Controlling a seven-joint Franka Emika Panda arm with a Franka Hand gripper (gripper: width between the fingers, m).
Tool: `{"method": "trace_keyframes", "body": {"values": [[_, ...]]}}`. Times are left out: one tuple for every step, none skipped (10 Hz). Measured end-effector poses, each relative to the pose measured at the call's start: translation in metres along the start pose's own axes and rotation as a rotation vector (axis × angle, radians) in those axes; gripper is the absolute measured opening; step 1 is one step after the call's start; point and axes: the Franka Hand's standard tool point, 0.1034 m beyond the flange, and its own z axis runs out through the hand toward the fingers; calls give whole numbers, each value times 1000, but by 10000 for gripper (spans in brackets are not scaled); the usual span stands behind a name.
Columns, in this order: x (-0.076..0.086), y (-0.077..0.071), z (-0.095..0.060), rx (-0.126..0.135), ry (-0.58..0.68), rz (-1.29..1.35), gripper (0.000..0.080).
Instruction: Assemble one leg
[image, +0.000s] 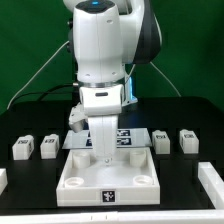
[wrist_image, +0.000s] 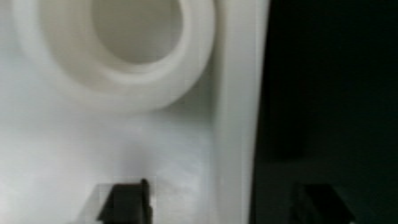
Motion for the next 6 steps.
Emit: {"method": "trace_keyframes", "body": {"values": [[0,0,0,0,0,0,245],[0,0,0,1,0,0,107],[0,1,-1,-4,0,1,59],[0,1,-1,-6,0,2,59],[0,1,-1,-6,0,2,59],[0,1,-1,-6,0,2,59]]}}
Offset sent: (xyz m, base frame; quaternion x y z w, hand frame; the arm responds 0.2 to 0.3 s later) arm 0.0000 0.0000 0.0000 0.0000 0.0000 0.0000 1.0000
